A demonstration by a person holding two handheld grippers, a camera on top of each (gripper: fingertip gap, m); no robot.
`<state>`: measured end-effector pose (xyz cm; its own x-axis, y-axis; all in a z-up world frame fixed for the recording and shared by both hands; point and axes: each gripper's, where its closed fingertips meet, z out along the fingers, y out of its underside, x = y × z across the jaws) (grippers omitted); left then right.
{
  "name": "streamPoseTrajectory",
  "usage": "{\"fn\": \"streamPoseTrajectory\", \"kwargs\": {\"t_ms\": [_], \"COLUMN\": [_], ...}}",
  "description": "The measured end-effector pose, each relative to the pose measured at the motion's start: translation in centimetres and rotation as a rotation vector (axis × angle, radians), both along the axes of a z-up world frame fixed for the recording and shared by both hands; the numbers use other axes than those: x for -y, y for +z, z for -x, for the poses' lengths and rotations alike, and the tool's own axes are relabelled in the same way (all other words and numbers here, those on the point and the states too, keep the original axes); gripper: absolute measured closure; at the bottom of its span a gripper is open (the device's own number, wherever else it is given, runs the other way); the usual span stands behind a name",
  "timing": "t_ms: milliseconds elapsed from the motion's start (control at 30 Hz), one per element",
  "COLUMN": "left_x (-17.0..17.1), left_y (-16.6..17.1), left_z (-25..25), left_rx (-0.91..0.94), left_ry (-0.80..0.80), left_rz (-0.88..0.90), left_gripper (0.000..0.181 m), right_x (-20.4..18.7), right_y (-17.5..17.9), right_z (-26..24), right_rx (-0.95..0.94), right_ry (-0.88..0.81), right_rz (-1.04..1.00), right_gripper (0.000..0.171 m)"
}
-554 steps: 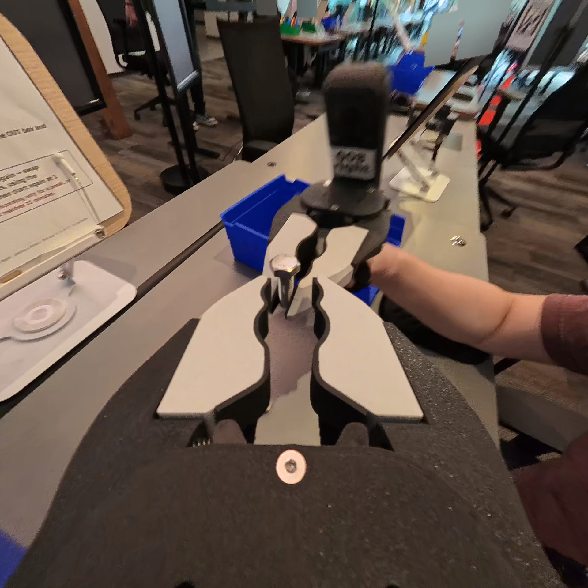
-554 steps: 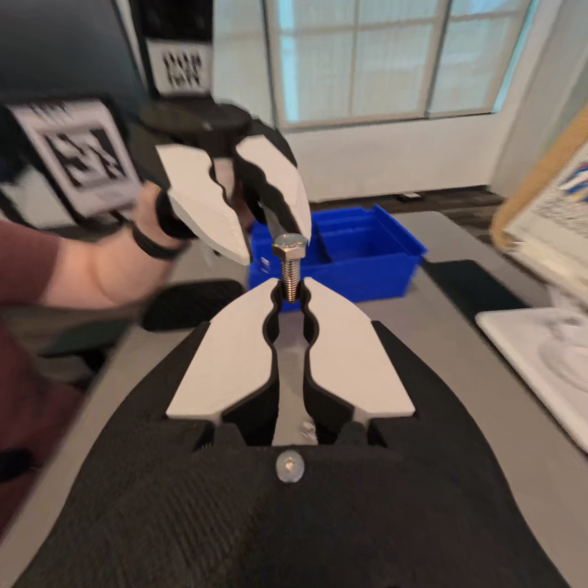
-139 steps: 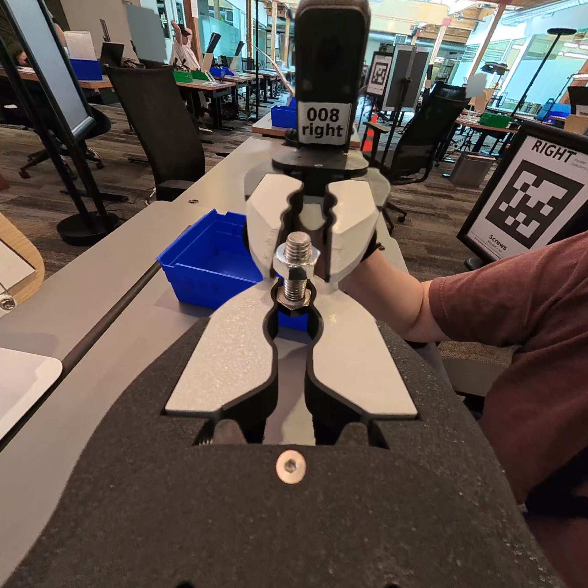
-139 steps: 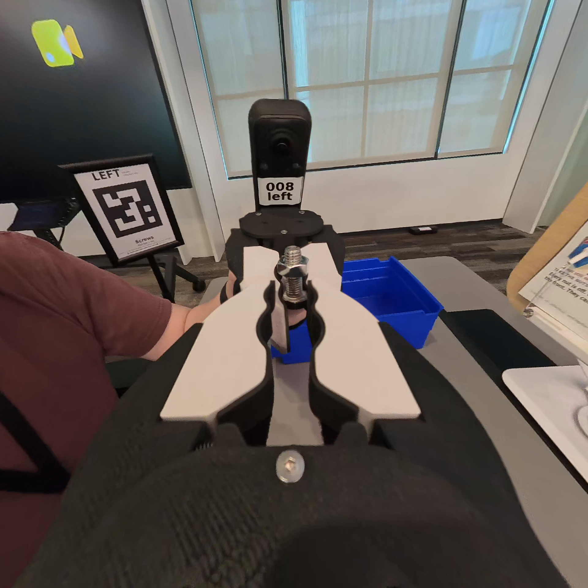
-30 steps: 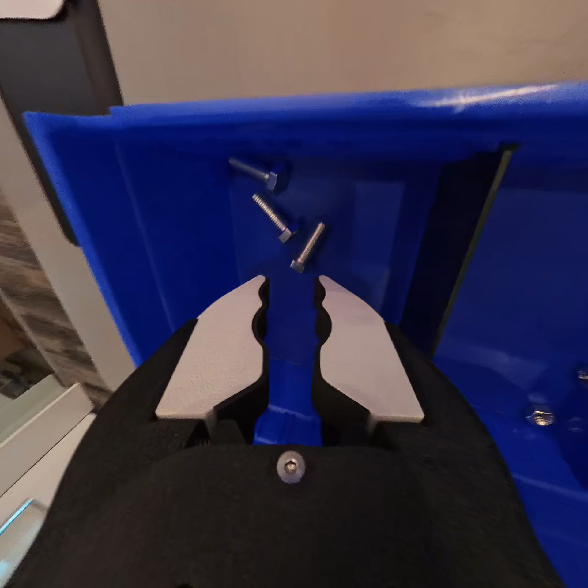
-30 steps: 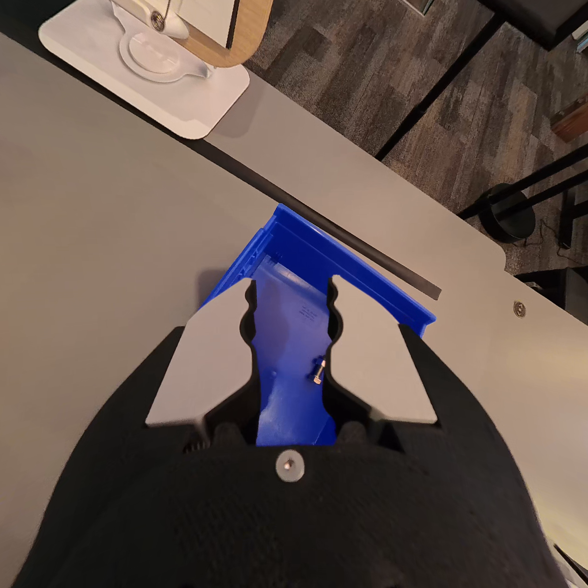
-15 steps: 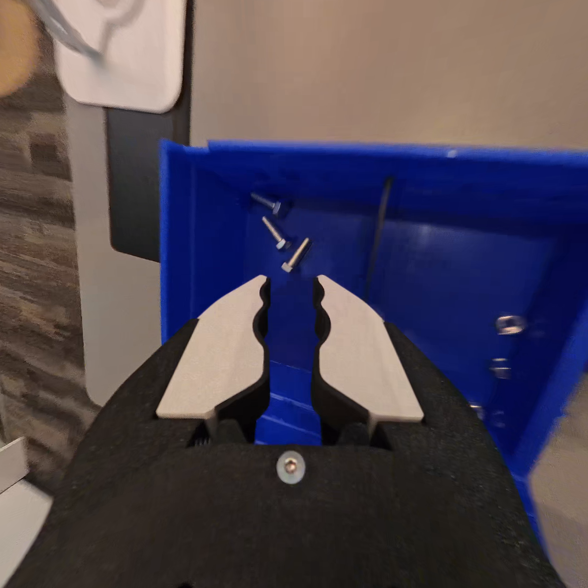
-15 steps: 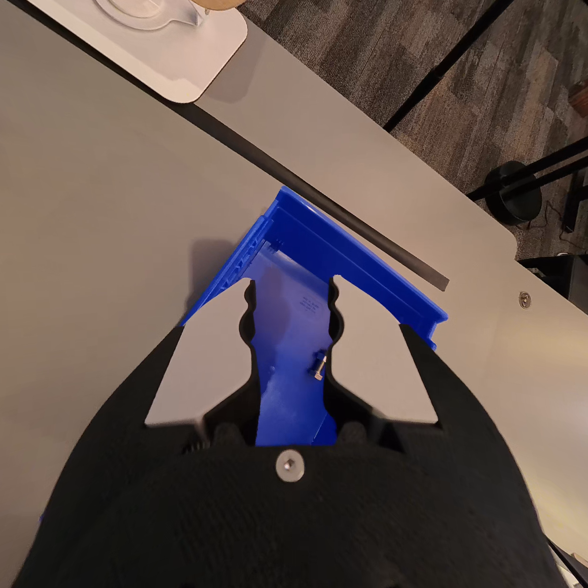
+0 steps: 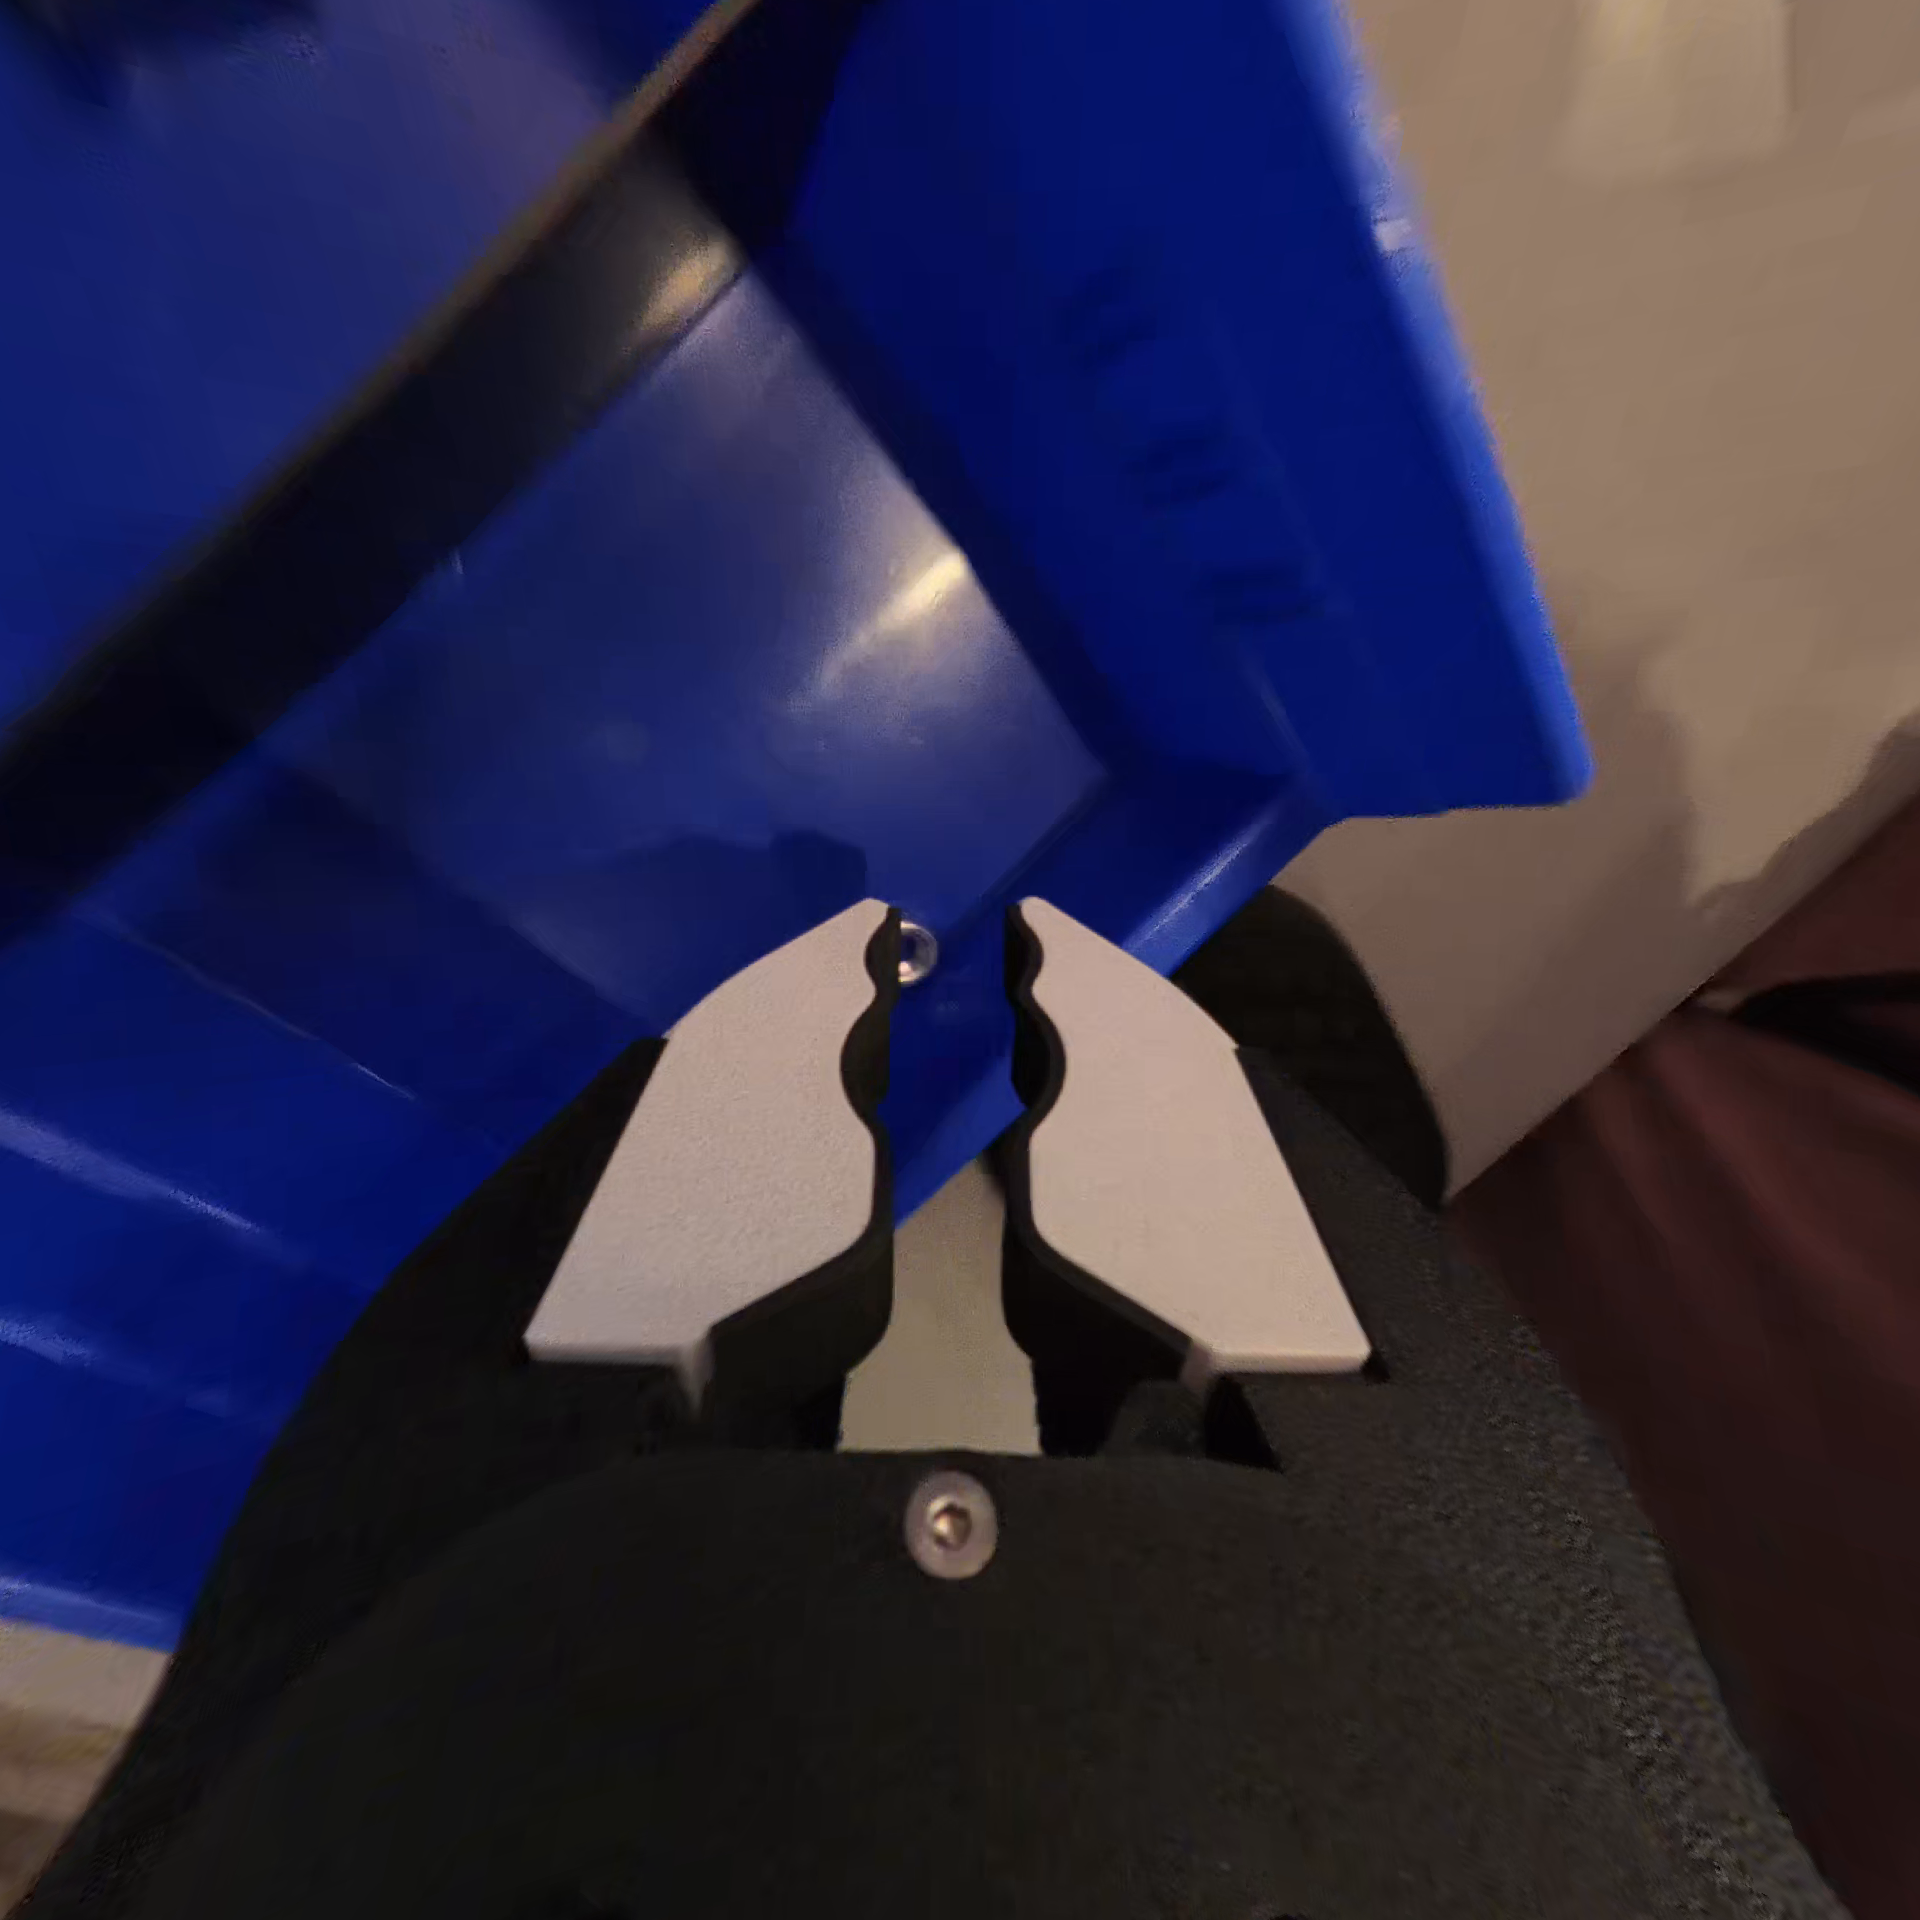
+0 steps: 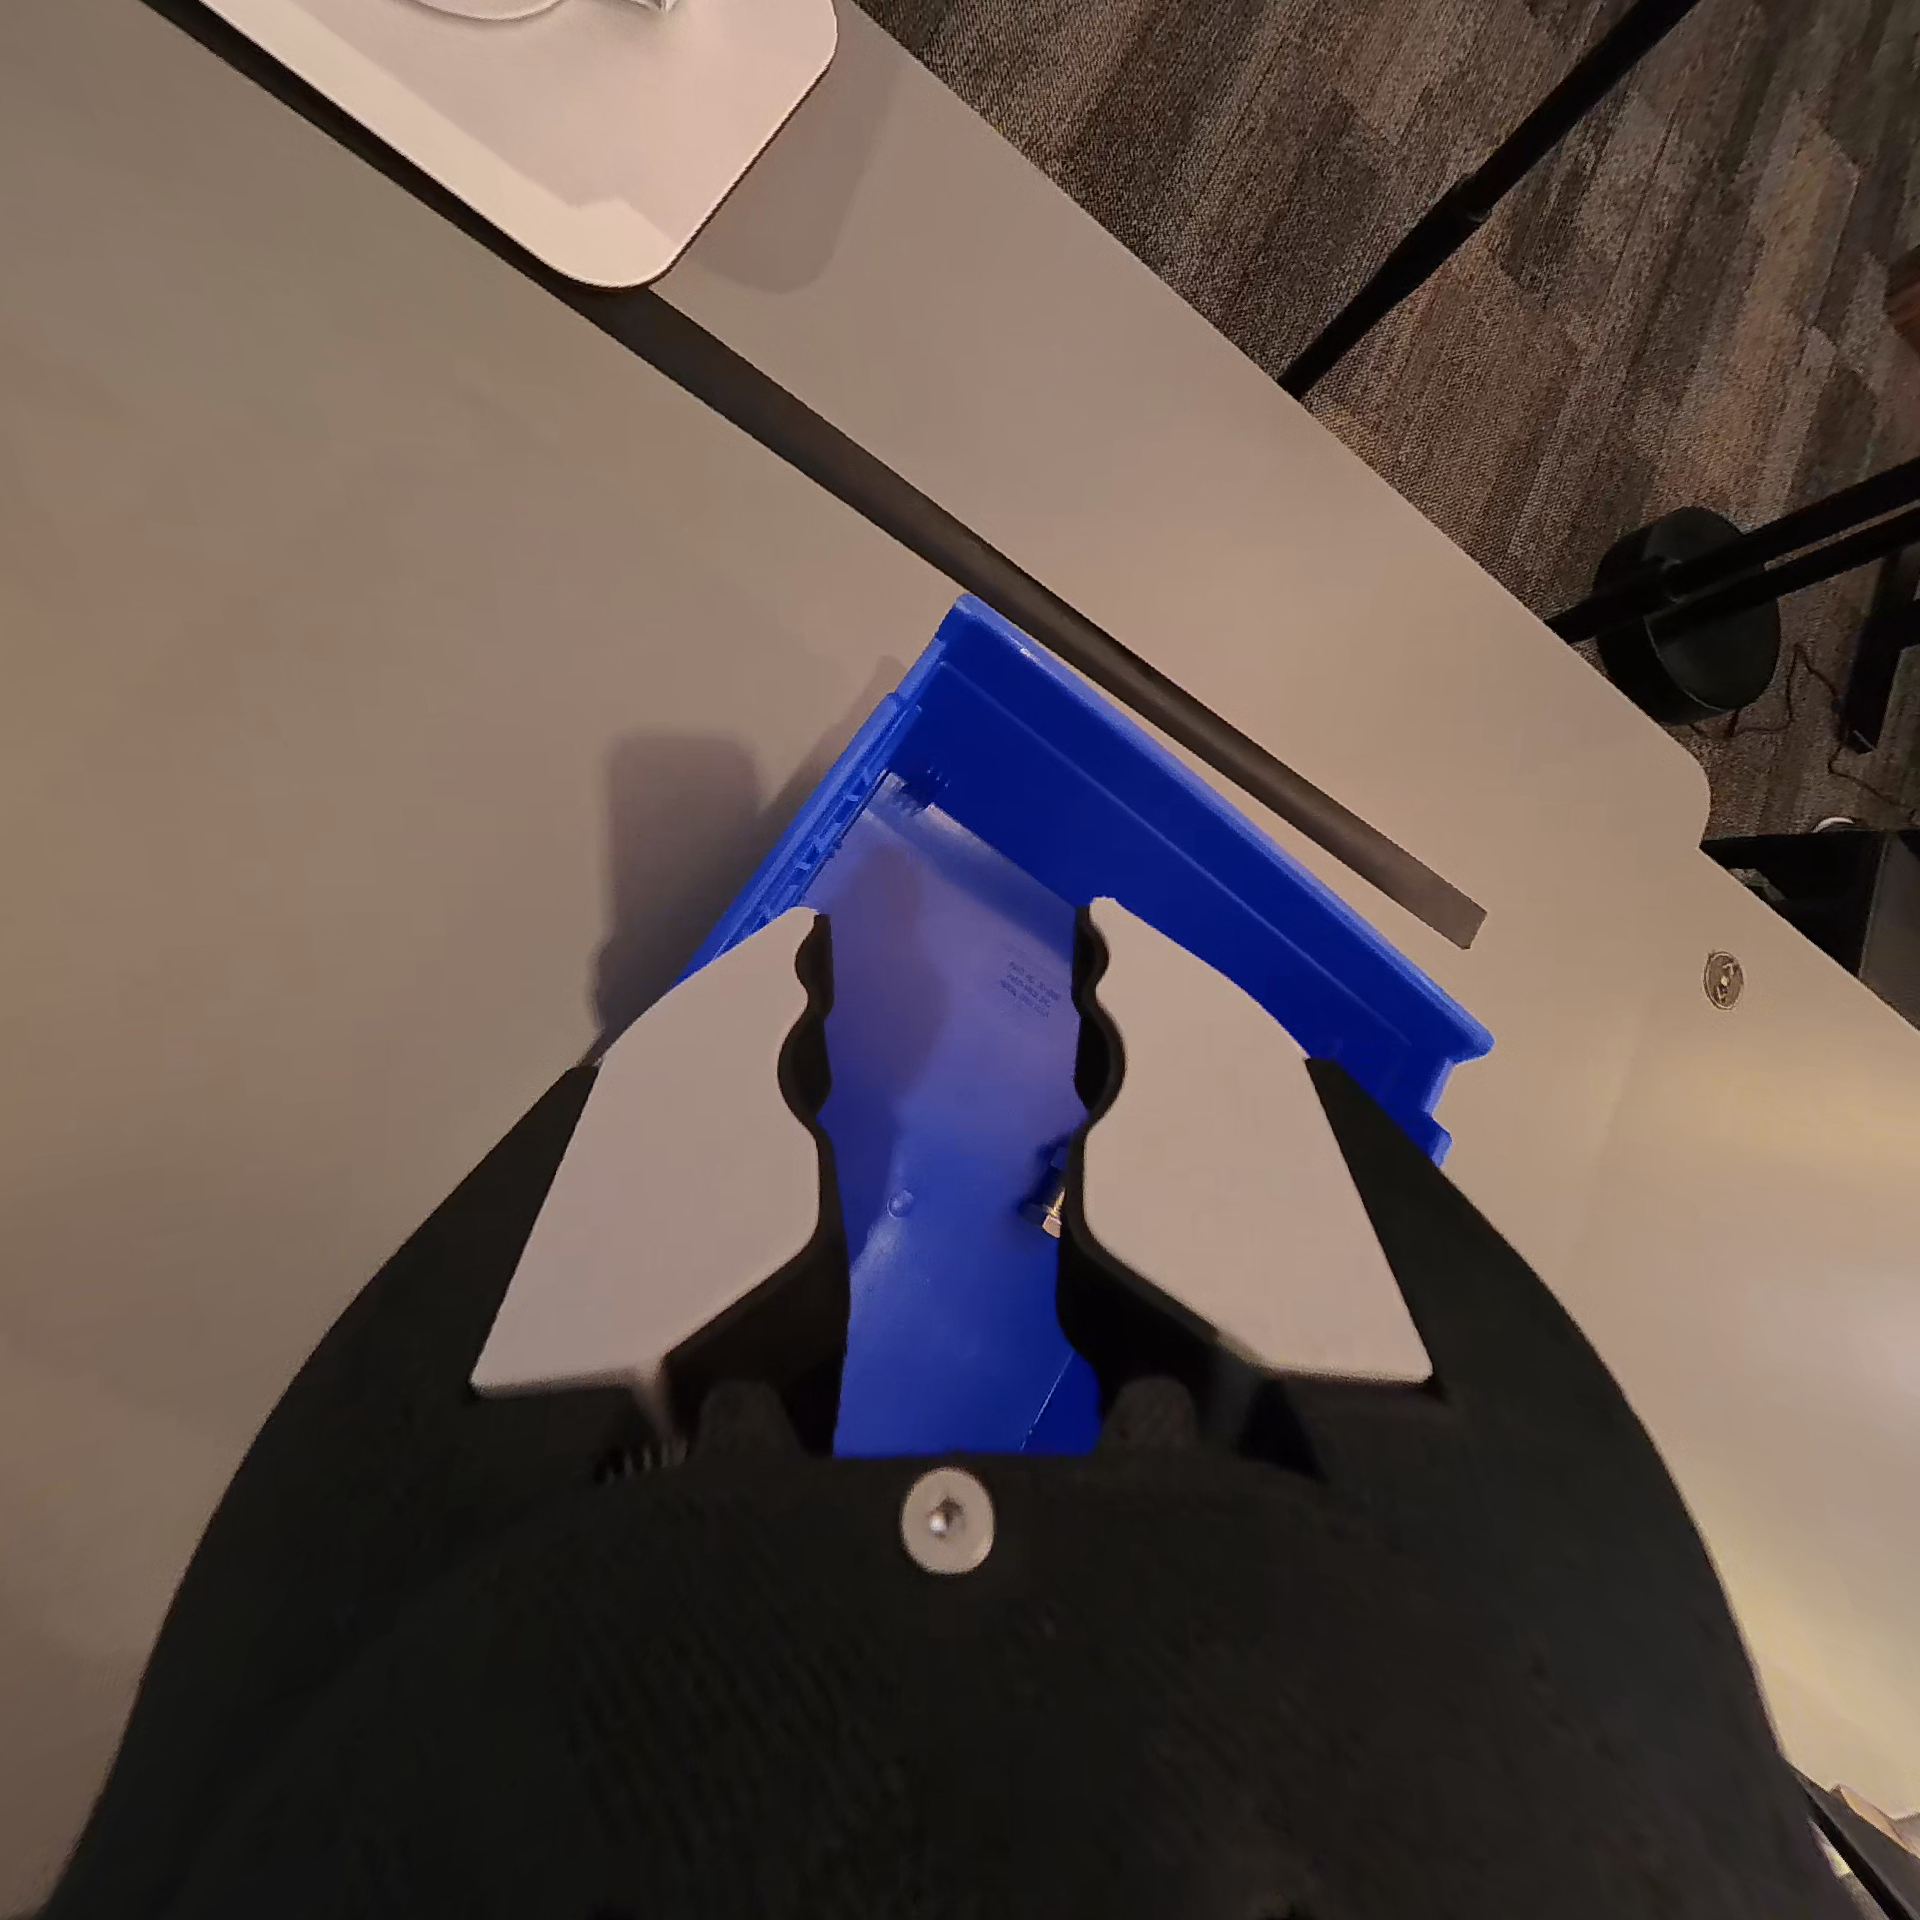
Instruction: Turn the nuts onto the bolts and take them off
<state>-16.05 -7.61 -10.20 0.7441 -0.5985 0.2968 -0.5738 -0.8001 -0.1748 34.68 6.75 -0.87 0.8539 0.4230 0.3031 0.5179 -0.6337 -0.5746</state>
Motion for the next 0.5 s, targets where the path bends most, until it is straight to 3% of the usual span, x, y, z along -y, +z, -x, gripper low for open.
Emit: {"fn": "streamPoseTrajectory", "kwargs": {"t_ms": [100,333,500], "left_x": [1.0,1.8,1.9], "left_y": [-1.0,-3.6,-4.2], "left_z": [-0.2,1.9,1.5], "left_rx": [-0.017,-0.28,-0.277], "left_ry": [0.099,0.115,0.178], "left_rz": [0.08,0.186,0.263], "left_gripper": [0.16,0.15,0.148], "right_x": [0.0,0.1,0.1], "right_y": [-0.1,-0.3,-0.5], "right_z": [0.0,0.1,0.2], "right_rx": [0.002,-0.003,-0.007], "right_ry": [0.001,0.013,0.021], "right_rz": [0.005,0.013,0.022], "right_gripper": [0.126,0.125,0.125]}}
